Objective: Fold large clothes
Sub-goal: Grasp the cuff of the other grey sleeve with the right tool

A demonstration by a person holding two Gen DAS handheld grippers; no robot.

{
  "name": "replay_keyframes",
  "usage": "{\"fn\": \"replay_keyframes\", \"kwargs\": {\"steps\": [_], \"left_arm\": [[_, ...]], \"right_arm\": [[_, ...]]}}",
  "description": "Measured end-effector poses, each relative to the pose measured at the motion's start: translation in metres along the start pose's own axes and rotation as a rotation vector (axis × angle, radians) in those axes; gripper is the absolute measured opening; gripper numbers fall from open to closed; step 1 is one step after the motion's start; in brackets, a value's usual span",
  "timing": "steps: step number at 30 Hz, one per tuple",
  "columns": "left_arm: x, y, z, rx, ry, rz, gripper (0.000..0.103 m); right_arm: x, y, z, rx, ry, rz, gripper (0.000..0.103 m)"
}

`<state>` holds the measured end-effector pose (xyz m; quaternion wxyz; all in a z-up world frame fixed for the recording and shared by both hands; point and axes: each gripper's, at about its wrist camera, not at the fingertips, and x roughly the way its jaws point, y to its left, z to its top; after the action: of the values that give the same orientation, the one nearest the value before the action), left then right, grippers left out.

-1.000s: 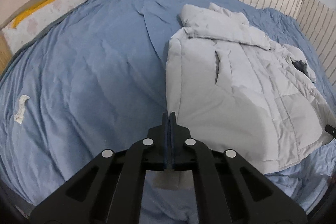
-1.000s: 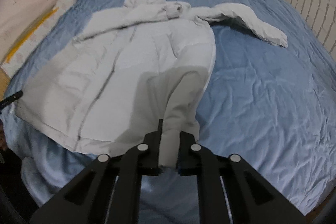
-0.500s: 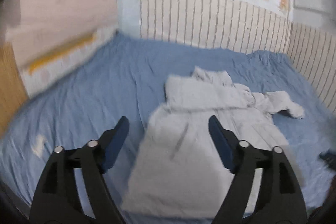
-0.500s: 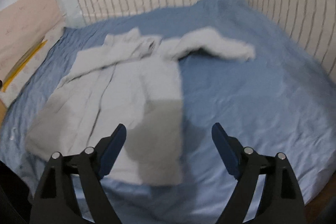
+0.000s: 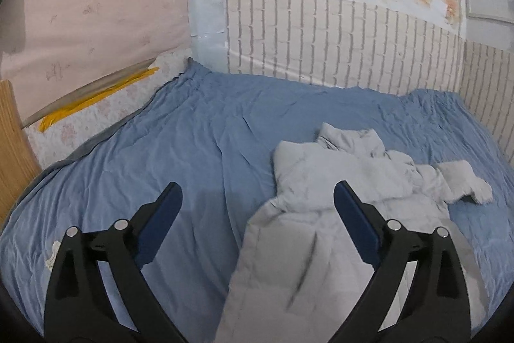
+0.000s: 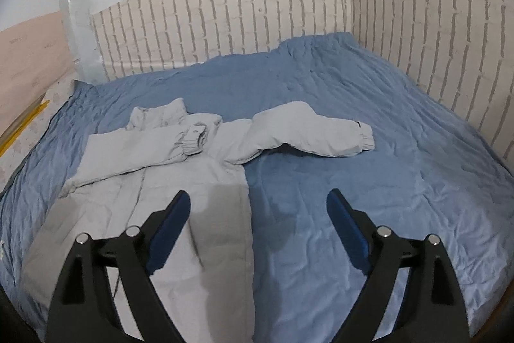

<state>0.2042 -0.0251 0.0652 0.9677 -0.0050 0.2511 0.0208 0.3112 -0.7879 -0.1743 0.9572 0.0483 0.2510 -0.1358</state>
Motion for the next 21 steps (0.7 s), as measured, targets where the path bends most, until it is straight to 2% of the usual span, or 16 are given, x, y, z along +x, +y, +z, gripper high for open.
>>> {"fn": "replay_keyframes", "kwargs": {"steps": [8,17,21], "left_arm": [[0.058,0.004,0.008,-0.008,0.017,0.021,0.098],[0.118,-0.020,0.002,0.036,0.020,0.024,0.099],[0.140,-0.032,-0.004,0.055,0.011,0.020,0.099]], "right_arm": [[0.062,-0.030,0.005,0.055,0.045,-0.040,0.092],[0.143,-0.138,0.033,0.204,0.038,-0.216,0.092],[0.191,-0.173,0.042,0.220,0.070,-0.232,0.092]]}}
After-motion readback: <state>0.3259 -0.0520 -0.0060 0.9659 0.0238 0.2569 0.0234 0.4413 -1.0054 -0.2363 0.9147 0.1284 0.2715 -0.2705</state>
